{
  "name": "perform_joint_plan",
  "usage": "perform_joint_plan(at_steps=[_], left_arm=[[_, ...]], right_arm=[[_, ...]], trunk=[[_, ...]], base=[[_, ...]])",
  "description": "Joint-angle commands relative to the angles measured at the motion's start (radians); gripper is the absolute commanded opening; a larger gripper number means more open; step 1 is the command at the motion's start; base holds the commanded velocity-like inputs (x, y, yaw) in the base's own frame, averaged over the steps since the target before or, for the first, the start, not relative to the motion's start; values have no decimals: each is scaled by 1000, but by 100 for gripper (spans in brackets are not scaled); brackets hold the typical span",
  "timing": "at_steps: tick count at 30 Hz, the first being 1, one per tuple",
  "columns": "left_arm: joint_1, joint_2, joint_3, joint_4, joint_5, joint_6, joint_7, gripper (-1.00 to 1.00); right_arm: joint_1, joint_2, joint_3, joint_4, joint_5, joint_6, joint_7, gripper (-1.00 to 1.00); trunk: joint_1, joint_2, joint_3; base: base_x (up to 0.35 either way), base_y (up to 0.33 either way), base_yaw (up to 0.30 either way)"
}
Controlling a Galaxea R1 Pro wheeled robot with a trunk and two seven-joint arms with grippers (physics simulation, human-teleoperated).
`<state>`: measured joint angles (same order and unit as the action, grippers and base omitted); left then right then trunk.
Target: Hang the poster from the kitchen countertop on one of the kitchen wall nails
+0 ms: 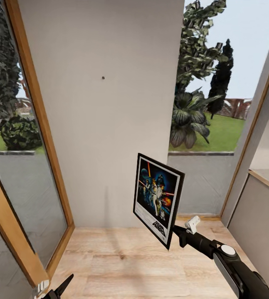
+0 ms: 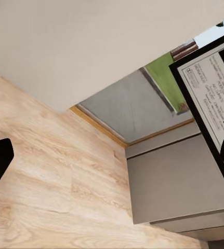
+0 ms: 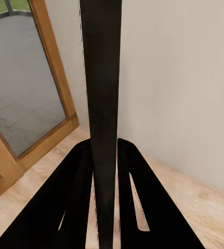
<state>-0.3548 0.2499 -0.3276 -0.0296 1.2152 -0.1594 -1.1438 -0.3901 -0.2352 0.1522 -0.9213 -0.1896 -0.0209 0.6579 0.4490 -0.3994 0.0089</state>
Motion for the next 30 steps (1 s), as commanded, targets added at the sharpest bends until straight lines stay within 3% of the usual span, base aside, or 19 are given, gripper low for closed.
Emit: perform_joint_plan(at_steps=[1,18,30], left_arm=[[0,0,-9,0,6,-8,-1,100],[0,0,-9,0,6,-7,-1,100],[0,0,-10,1,6,-11,-1,100]], right_arm=[[0,-1,3,1,-8,-1,3,-100],[-1,-1,3,1,-8,-1,3,-100],[-1,0,3,1,-8,-1,3,-100]], trunk=[[1,-1,0],[1,-1,0],[1,-1,0]], base=[[339,0,0],[335,0,0],[152,114,0]])
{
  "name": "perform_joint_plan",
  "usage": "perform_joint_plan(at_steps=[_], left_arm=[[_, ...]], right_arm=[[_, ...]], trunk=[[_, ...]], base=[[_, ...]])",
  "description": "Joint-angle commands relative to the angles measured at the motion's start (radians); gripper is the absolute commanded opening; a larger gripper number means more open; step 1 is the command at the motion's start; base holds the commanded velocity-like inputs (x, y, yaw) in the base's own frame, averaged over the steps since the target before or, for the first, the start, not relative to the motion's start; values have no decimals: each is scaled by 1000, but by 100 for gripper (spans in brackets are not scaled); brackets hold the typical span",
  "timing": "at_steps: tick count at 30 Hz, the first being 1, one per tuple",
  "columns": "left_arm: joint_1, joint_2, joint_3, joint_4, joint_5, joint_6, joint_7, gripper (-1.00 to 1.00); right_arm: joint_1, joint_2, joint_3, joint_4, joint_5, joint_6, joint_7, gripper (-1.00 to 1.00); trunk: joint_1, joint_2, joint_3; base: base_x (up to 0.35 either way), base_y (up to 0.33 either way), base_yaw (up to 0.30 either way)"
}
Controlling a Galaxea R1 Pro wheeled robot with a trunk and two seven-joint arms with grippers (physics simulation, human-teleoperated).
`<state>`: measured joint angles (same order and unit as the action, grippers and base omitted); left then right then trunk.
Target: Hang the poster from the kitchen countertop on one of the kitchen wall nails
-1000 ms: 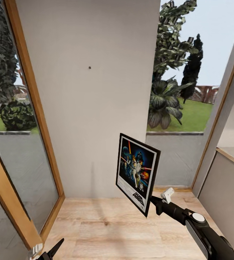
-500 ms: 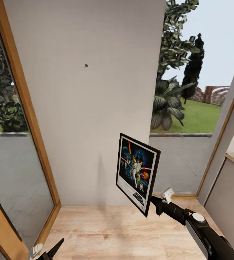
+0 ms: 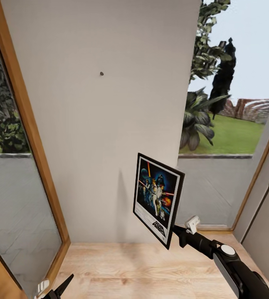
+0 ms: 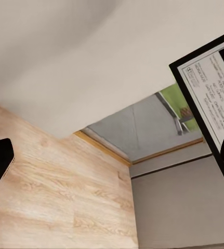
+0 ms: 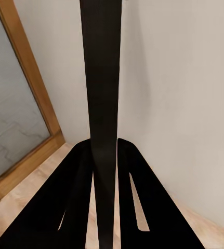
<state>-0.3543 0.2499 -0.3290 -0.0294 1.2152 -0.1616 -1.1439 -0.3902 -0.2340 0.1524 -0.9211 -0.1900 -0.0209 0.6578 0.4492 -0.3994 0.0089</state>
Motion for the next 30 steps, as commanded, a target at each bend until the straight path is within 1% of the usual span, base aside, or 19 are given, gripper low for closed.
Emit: perform_joint_plan(at_steps=[1,5,13,20,24,30], left_arm=[[0,0,-8,0,6,-8,0,100],[0,0,-8,0,6,-9,0,100],[0,0,-7,0,6,-9,0,100],[0,0,-8,0,6,-9,0,100],[0,0,-8,0,6,-9,0,100],[-1,0,-7,0,6,-9,0,100]], right_arm=[[-1,-1,3,1,-8,-1,3,-100],[0,-1,3,1,-8,-1,3,-100],[0,1,4,1,-8,-1,2,-100],[0,1,4,1,-8,-2,3,-100],[0,1,4,1,-8,-2,3,-100],[-1,1,4,1,-8,-2,3,-100]], trunk=[[1,-1,0],[1,-1,0],[1,-1,0],[1,-1,0],[1,-1,0],[1,-1,0]], base=[[221,230,0],[109,114,0],[11,13,0],[177,166,0],[158,40,0],[278,9,0]])
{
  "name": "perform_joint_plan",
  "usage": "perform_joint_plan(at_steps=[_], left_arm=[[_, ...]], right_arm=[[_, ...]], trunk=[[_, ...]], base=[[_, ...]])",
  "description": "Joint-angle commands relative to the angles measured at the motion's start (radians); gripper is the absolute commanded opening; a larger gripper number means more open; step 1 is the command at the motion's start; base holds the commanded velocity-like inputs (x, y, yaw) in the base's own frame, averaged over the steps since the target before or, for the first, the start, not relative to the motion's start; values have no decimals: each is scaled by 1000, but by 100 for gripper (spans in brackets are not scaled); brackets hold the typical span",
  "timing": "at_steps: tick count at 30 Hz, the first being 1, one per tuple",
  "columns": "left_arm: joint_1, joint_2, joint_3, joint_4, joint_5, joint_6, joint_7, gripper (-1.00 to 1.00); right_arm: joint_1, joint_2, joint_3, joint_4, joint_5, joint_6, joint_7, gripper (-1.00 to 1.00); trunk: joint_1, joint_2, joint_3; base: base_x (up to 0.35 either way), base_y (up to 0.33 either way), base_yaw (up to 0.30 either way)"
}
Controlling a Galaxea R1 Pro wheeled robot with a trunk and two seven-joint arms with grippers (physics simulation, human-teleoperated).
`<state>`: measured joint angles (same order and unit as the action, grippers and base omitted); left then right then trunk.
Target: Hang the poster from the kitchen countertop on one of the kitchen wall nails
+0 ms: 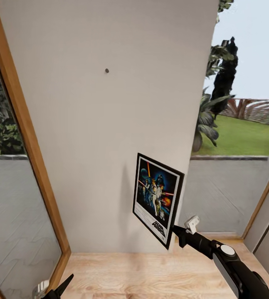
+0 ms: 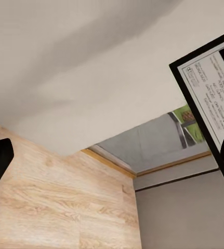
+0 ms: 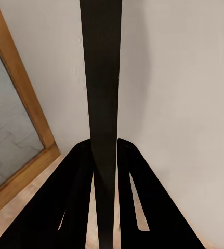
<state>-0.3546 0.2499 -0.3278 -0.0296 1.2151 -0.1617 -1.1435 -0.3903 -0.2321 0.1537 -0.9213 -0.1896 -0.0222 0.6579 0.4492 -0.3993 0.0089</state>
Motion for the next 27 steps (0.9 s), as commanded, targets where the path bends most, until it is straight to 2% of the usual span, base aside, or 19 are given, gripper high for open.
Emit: perform_joint_plan(at_steps=[1,7,14,20,21,27], left_arm=[[0,0,-9,1,6,-9,-1,100],[0,0,-9,3,6,-11,-2,100],[1,-1,-9,5,7,-12,-2,100],[2,-1,-8,5,7,-12,-1,100],[2,-1,-8,6,7,-12,-1,100],[8,-1,-8,6,7,-12,-1,100]], right_arm=[[0,-1,3,1,-8,-1,4,-100],[0,-2,6,-8,-9,2,13,-100],[0,-4,10,-105,-11,15,70,-100],[1,-4,11,-265,-10,181,98,-100],[1,-4,11,-329,-10,236,102,-100],[-9,-1,9,-450,-11,388,120,-100]], trunk=[[1,-1,0],[1,-1,0],[1,-1,0],[1,-1,0],[1,-1,0],[1,-1,0]], base=[[140,2,0],[54,1,0],[4,0,0],[0,0,0],[0,0,0],[0,0,0]])
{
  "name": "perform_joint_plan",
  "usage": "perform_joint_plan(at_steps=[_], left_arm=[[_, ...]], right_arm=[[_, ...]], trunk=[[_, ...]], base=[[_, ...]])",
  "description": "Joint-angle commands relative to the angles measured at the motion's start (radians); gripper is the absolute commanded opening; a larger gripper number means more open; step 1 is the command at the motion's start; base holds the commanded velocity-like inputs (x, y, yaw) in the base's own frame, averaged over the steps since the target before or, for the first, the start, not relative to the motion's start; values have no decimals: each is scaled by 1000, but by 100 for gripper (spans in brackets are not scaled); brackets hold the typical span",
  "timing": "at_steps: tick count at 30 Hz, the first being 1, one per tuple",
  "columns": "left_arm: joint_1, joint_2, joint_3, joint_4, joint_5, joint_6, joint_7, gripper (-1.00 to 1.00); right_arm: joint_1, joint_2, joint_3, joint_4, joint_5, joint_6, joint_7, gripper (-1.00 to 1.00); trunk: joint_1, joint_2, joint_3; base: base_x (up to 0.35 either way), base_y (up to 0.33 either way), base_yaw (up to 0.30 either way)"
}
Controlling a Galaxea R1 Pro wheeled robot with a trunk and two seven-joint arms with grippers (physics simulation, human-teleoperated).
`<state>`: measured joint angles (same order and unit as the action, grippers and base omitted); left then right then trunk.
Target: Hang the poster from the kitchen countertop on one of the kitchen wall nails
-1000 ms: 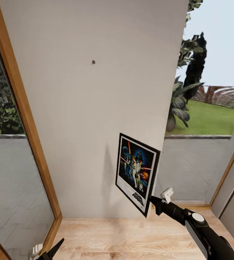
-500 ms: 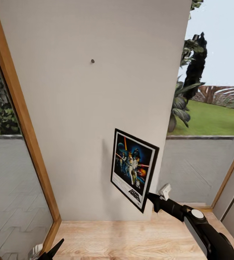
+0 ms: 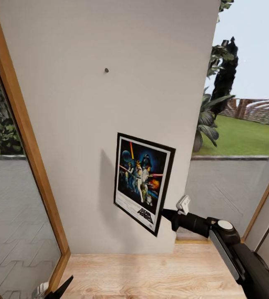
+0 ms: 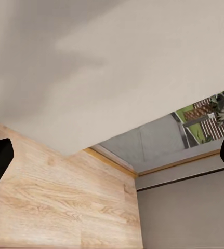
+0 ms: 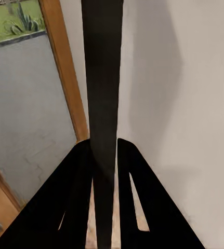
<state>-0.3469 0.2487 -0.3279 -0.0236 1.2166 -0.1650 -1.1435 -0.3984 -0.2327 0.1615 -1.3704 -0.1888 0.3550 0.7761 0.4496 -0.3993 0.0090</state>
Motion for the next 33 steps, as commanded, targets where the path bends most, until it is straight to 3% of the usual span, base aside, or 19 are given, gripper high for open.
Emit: perform_joint_plan(at_steps=[1,4,6,9,12,17,18,20,21,22,33], left_arm=[[2,0,-8,0,6,-8,-1,100],[10,0,-8,1,6,-8,0,100],[12,0,-8,1,6,-8,0,100],[13,0,-8,1,6,-8,1,100],[14,0,-8,1,6,-8,1,100],[14,0,-9,1,6,-8,1,100],[14,0,-9,1,6,-7,1,100],[14,0,-9,1,6,-7,1,100],[14,-1,-10,1,5,-7,1,100],[14,-1,-10,1,5,-7,1,100],[14,-2,-10,1,5,-7,1,100]], right_arm=[[-4,0,1,-12,-12,35,8,-100],[-67,6,1,-49,-12,141,59,-100],[-145,9,2,-59,-12,223,109,-100],[-207,11,2,-63,-12,292,143,-100],[-306,20,16,-66,-12,398,177,-100],[-429,29,86,-62,-12,487,189,-100],[-547,60,121,-57,-12,580,192,-100],[-582,70,125,-53,-12,601,193,-100],[-686,105,130,-7,-13,631,193,-100],[-711,112,131,12,-13,634,194,-100],[-859,160,131,140,-17,639,195,-100]], trunk=[[0,-1,0],[0,-1,0],[0,-1,0],[0,-1,0],[0,-1,0],[0,-1,0],[0,-1,0],[0,-1,0],[0,-1,0],[0,-1,0],[0,-1,0]], base=[[0,0,0],[0,0,0],[0,0,0],[0,0,0],[0,0,0],[0,0,0],[0,0,0],[0,0,0],[0,0,0],[0,0,0],[0,0,0]])
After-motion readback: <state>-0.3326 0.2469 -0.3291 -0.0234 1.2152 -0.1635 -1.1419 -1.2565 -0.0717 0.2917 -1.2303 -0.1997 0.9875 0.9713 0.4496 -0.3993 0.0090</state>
